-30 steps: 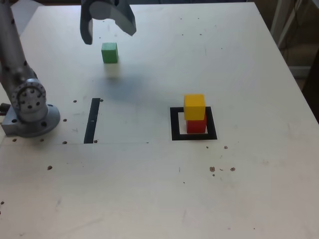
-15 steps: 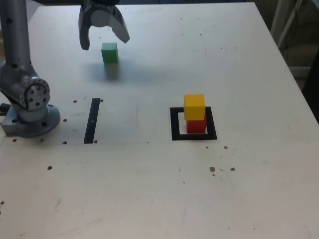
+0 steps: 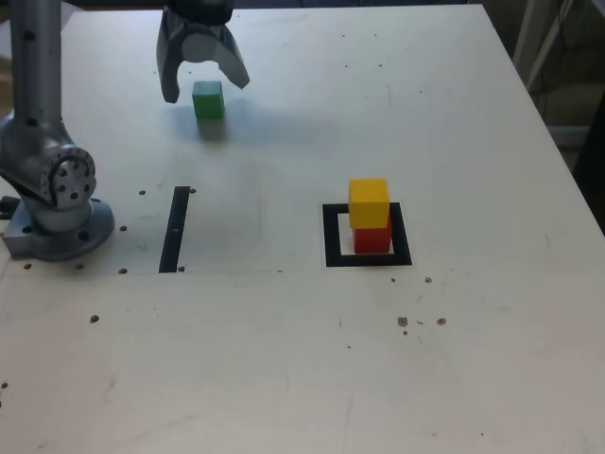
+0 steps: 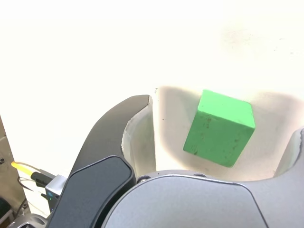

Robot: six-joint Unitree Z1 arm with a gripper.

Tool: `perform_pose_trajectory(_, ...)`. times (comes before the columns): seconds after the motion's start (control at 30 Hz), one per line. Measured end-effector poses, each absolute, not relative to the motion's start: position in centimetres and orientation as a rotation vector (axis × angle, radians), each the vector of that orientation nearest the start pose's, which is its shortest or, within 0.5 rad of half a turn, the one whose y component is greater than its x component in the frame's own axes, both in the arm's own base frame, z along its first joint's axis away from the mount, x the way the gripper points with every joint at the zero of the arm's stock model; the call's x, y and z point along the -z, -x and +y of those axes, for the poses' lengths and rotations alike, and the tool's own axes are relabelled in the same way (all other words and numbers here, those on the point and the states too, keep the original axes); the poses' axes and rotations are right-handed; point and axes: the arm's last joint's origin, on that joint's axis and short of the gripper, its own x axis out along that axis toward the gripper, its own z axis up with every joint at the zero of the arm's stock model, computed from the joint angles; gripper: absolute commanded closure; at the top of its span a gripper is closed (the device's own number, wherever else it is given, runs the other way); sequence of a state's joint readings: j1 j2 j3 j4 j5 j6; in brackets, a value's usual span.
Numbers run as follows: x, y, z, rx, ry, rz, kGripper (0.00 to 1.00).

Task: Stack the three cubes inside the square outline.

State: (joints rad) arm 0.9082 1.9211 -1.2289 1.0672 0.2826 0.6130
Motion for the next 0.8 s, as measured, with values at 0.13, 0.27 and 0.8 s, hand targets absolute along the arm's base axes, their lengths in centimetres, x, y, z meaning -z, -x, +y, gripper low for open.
perform_pose_trajectory(0.13,-21.3,-17.7,24.9,-0.267,0.160,1.893,0.13)
perform_pose_trajectory(0.27,-20.6,-17.9,25.0,-0.258,0.162,1.888,0.16)
perform_pose_trajectory(0.8,-19.8,-18.2,25.5,-0.265,0.157,1.872,0.66)
